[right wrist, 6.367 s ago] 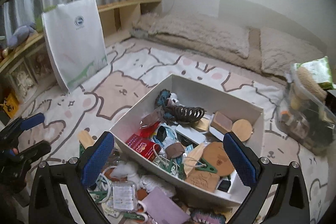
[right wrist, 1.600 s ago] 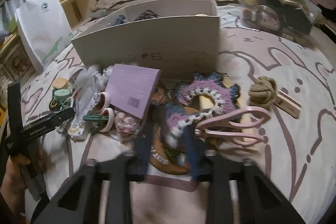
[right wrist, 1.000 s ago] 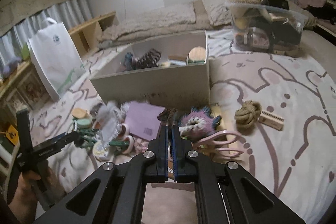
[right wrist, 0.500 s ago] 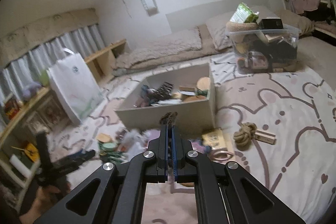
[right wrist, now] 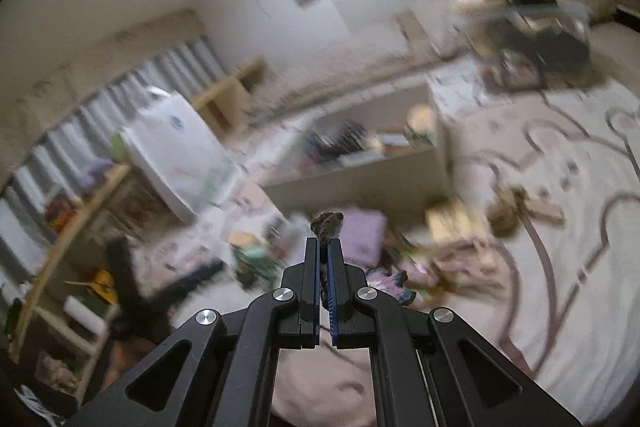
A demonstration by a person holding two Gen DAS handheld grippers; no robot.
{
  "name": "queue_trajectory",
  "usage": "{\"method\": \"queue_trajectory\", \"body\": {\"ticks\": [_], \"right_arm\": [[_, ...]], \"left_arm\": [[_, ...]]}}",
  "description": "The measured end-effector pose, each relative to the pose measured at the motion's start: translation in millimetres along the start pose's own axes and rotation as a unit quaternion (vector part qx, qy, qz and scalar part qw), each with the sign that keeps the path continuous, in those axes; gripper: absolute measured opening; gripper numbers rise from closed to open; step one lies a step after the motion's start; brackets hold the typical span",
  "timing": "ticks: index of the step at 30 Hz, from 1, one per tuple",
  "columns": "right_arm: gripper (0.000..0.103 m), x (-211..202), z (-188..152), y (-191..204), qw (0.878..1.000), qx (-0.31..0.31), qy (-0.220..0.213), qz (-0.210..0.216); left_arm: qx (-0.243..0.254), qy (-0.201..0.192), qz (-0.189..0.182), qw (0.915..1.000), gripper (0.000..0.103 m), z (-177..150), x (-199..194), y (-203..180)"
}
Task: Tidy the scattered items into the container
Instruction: 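Open the right tool and move it over the pink-and-blue crocheted piece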
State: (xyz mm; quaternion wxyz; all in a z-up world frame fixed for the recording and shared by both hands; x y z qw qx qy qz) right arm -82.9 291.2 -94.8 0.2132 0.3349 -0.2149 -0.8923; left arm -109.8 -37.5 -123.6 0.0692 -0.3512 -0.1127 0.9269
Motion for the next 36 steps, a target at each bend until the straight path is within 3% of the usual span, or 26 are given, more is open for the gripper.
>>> {"method": "queue_trajectory", "body": {"ticks": [9,15,19,21,22,23,29,36], "right_arm": [[0.004,51.0,-45.8,-36.9,0.992,0.011,0.099,-0.078],[0.004,70.6,-65.5,-43.2,0.987,0.031,0.146,-0.061],[0.007,70.1,-73.8,-33.0,0.985,-0.012,0.148,-0.084],[0.036,66.9,-76.0,-31.1,0.986,-0.012,0.152,-0.072],[0.082,65.8,-75.1,-30.8,0.986,-0.011,0.153,-0.067],[0.103,63.4,-75.0,-29.3,0.987,-0.011,0.149,-0.060],[0.103,63.2,-72.3,-29.0,0.988,-0.012,0.143,-0.053],[0.103,91.0,-75.3,-28.3,0.985,-0.019,0.159,-0.069]], "left_arm": [[0.011,0.024,0.001,0.9997,0.084,-10.4,18.0,-3.8],[0.029,0.038,-0.004,0.9989,0.084,-17.3,28.0,-12.8],[0.032,0.048,-0.010,0.9983,0.084,-21.0,33.9,-16.1],[0.028,0.052,-0.012,0.9982,0.084,-22.5,36.0,-16.0],[0.027,0.053,-0.012,0.9982,0.084,-23.1,37.1,-15.9],[0.026,0.055,-0.012,0.9981,0.084,-24.0,38.3,-15.9],[0.026,0.065,-0.011,0.9975,0.084,-27.6,43.3,-17.0],[0.030,0.079,-0.008,0.9964,0.084,-32.3,48.7,-17.3]]}}
Point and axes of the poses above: each gripper's, at about its wrist camera, not at the fingertips, and x roughly the way its jaws point, y to its left, z to its top, the point moved 1 cm from there along x, roughly the way its jaws point, and after that the axes turned 5 degrees about z, right-handed, at the moved point
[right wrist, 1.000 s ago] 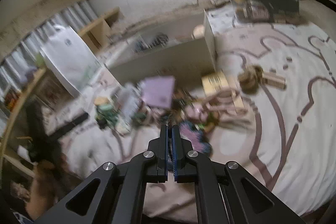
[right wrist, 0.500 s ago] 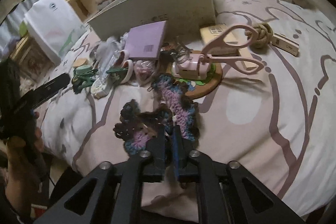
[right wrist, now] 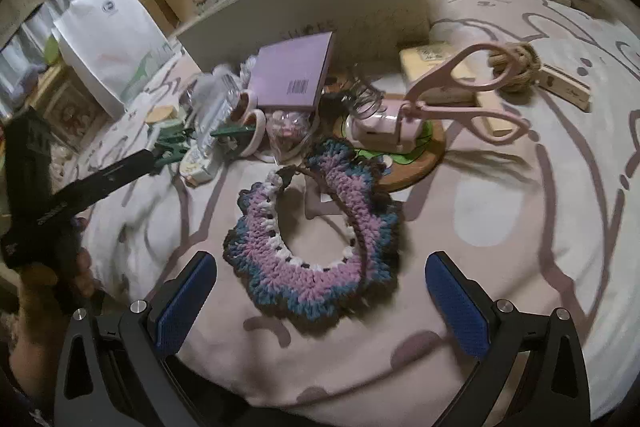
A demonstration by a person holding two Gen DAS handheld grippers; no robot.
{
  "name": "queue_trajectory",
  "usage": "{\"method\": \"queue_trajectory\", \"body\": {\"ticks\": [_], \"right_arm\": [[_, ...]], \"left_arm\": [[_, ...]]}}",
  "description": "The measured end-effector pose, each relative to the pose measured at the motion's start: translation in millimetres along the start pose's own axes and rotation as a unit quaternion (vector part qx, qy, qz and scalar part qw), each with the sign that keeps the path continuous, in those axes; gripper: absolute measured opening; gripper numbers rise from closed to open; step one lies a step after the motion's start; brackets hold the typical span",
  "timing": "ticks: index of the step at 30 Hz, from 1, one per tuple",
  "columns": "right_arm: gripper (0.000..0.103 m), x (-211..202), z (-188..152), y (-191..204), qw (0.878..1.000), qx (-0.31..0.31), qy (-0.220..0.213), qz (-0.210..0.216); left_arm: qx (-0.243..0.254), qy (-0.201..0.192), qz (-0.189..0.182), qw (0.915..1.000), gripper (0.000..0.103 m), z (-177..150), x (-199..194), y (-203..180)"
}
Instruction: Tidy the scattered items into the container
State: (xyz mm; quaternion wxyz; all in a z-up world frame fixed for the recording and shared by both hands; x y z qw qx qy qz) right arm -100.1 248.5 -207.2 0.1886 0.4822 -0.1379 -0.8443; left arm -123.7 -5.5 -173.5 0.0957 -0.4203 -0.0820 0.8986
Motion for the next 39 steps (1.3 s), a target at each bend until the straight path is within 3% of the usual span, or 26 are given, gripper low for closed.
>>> {"method": "queue_trajectory", "body": {"ticks": [7,18,22,24,26,29,39], "right_arm": [[0.103,19.7,4.9,15.5,0.999,-0.031,0.002,-0.013],[0.101,30.2,-1.5,23.3,0.994,-0.081,-0.018,-0.073],[0.076,29.4,-1.3,24.1,0.989,-0.102,-0.025,-0.101],[0.062,25.3,-0.2,20.9,0.990,-0.104,-0.029,-0.092],[0.039,23.1,1.6,20.3,0.990,-0.107,-0.032,-0.087],[0.024,15.0,3.4,18.0,0.992,-0.097,-0.041,-0.064],[0.020,-18.1,10.4,34.8,0.989,-0.111,-0.080,-0.047]], "left_arm": [[0.008,0.005,0.003,0.9999,0.084,-1.6,3.6,0.3],[0.015,0.017,0.005,0.9997,0.085,-1.8,14.3,0.7],[0.018,0.019,0.003,0.9997,0.085,-1.5,16.3,-1.3],[0.019,0.019,0.002,0.9996,0.085,-1.6,17.2,-2.4],[0.020,0.018,0.002,0.9996,0.085,-1.6,17.2,-3.3],[0.020,0.016,0.001,0.9997,0.085,-1.0,15.9,-5.0],[0.025,-0.008,-0.005,0.9997,0.084,3.6,-4.2,-16.7]]}}
Point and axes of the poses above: each gripper's, at about its wrist camera, not at the fingertips, and x roughly the way its jaws point, y to its left, z to its top, the point moved 1 cm from there along x, roughly the way its jaws point, and after that the axes turned 5 degrees about z, right-handed, at the moved point
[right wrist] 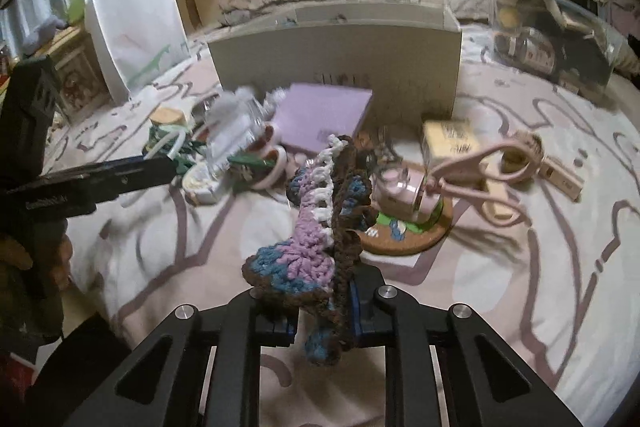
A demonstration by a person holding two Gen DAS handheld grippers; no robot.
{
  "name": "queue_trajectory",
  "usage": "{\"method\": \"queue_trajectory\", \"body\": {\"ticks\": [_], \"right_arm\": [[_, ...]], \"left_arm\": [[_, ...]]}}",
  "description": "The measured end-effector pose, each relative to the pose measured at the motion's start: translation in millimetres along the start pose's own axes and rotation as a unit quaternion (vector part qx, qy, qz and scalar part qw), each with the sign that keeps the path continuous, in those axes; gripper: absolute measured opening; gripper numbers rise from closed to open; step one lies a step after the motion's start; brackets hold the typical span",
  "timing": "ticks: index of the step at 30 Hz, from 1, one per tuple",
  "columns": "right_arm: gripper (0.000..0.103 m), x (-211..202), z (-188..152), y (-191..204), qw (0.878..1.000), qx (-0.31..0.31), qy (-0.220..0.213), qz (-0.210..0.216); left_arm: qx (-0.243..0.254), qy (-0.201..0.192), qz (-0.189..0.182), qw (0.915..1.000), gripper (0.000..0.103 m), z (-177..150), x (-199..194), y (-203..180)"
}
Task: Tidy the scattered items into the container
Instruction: 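Carry the white ring in the left tool while the right tool carries the crocheted piece to the shoebox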
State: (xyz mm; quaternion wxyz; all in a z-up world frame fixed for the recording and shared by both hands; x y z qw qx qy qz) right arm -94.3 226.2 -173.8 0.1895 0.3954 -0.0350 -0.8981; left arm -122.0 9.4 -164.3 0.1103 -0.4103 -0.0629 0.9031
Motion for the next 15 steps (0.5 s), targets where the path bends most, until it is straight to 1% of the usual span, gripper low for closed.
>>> {"method": "queue_trajectory", "body": {"ticks": [3,10,15], "right_arm": [[0.020,-9.7,5.6,0.4,1.000,0.005,-0.016,0.004],[0.020,-44.2,22.9,5.4,0.997,0.010,-0.071,0.011],[0.019,-70.7,33.6,13.2,0.994,-0.010,-0.105,0.006]], "left_arm": [[0.006,-0.010,0.001,0.9999,0.084,0.8,-9.1,-6.5],[0.015,-0.041,-0.006,0.9990,0.084,9.1,-34.8,-18.5],[0.008,-0.067,-0.007,0.9977,0.084,13.7,-52.4,-23.5]]}}
Point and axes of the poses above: each gripper's, at about its wrist camera, not at the fingertips, and x roughly the way its jaws point, y to its left, z to its top, the point moved 1 cm from there along x, roughly the way its jaws point, and after that the axes turned 5 degrees about z, right-handed, at the moved point
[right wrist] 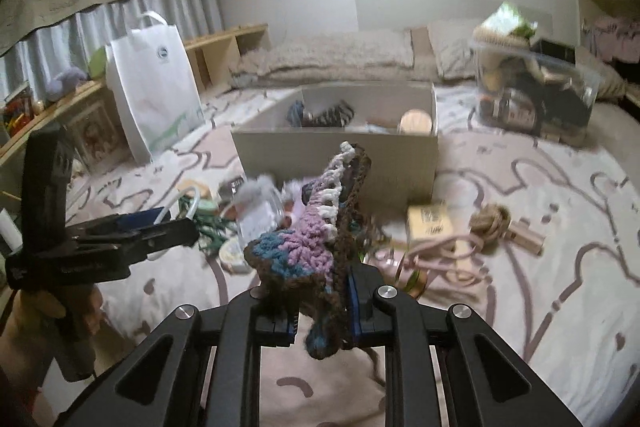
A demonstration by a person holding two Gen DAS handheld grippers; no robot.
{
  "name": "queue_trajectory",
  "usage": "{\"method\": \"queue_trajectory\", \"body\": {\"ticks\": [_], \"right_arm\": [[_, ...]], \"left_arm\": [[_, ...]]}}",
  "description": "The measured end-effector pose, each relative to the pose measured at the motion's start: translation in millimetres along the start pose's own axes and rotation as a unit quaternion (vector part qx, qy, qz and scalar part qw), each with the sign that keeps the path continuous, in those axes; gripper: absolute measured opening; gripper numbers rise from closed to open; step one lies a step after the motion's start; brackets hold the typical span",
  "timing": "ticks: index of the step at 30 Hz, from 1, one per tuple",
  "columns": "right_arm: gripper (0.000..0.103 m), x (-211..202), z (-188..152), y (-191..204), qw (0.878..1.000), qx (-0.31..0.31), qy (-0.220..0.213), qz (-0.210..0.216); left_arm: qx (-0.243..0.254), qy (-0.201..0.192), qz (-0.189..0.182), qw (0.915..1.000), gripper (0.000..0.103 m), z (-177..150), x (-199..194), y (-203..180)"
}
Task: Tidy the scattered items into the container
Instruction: 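Carry the white ring in the left tool while the right tool carries the crocheted piece to the shoebox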
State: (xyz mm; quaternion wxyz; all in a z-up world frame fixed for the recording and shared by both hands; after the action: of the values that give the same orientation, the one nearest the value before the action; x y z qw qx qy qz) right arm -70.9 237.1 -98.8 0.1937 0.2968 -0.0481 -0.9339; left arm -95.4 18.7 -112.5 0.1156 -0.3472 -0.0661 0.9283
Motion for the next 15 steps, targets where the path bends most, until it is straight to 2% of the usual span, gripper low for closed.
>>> {"method": "queue_trajectory", "body": {"ticks": [15], "right_arm": [[0.017,-59.4,33.6,13.5,0.997,-0.019,-0.077,0.009]], "left_arm": [[0.008,-0.048,-0.002,0.9988,0.084,15.2,-50.4,-16.1]]}}
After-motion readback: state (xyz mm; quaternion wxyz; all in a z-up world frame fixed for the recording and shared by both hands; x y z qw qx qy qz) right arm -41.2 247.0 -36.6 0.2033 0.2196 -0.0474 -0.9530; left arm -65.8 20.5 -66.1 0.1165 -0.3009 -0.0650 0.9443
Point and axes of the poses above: each gripper's, at about its wrist camera, not at the fingertips, and x roughly the way its jaws point, y to its left, z to its top, the point moved 1 cm from there along x, roughly the way its jaws point, and after that the axes turned 5 degrees about z, right-handed, at the moved point
